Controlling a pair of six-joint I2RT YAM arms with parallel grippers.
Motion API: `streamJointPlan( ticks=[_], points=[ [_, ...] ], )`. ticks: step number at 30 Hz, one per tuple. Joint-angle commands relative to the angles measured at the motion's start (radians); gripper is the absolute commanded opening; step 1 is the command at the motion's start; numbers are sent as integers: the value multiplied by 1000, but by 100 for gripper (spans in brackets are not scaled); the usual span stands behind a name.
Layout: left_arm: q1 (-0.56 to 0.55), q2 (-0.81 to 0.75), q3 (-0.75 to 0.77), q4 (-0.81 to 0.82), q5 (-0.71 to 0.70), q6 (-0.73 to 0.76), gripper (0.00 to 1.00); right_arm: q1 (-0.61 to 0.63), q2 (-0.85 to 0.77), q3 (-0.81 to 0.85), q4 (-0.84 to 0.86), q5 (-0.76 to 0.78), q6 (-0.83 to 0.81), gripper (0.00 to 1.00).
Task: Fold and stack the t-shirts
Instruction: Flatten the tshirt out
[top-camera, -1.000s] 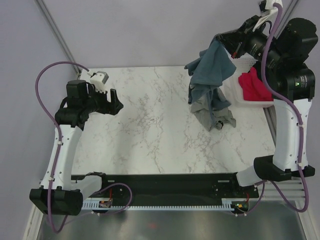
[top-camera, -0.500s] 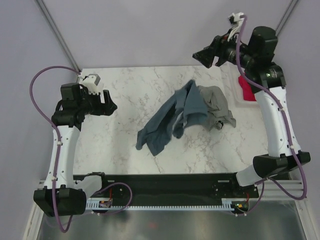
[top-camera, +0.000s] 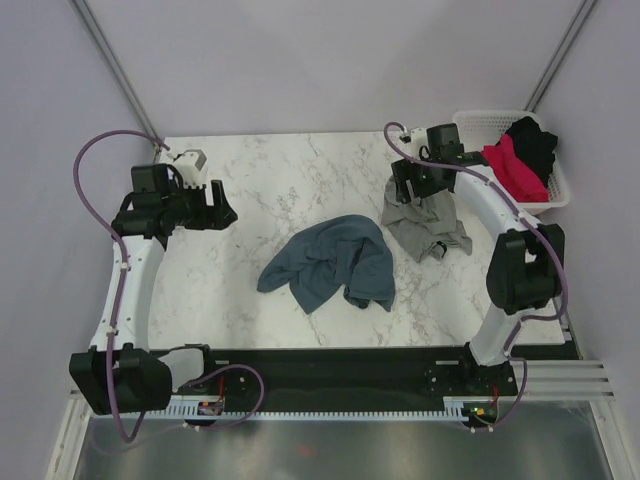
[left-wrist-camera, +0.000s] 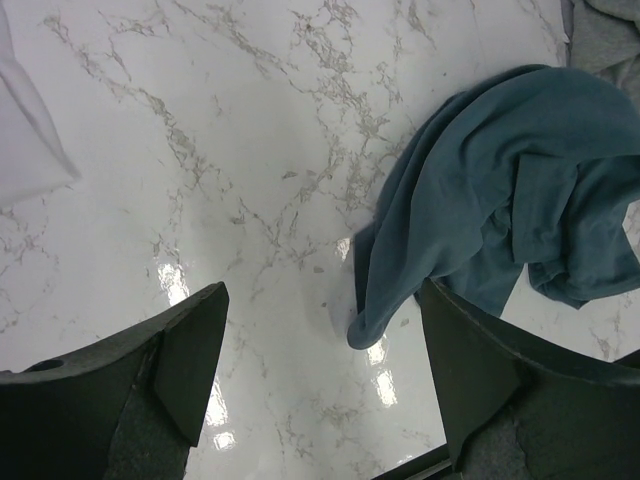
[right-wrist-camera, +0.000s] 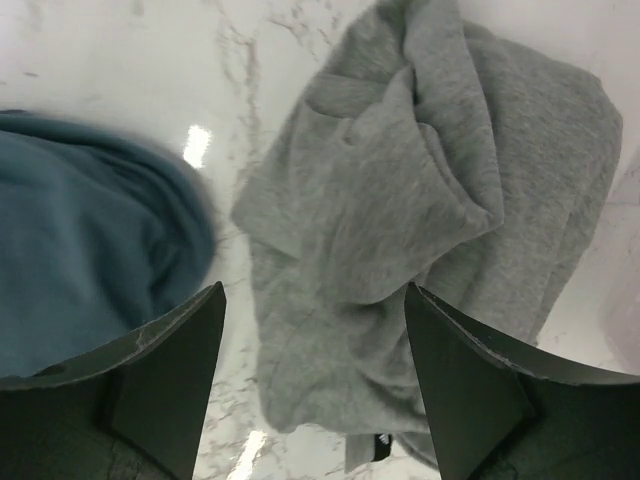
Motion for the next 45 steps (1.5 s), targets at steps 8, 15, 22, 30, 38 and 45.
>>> streamJointPlan(
  ticks=[8,15,22,30,38,45],
  points=[
    [13,85,67,32,25,-29,85,0,279,164,49,291,-73,81],
    [11,168,113,32,25,-29,85,-2,417,261,-14,369,-115,0],
    [10,270,149,32,25,-29,85,-43,204,314,137,397,-104,0],
    [-67,361,203,-30,89,77,82,-273,99,600,233,403,-43,0],
    [-116,433,269,-13,78,70,83,-399,81,743,325,483,-79,0],
    [-157,485,312,-2,72,59,83,-400,90,769,393,540,-153,0]
  ],
)
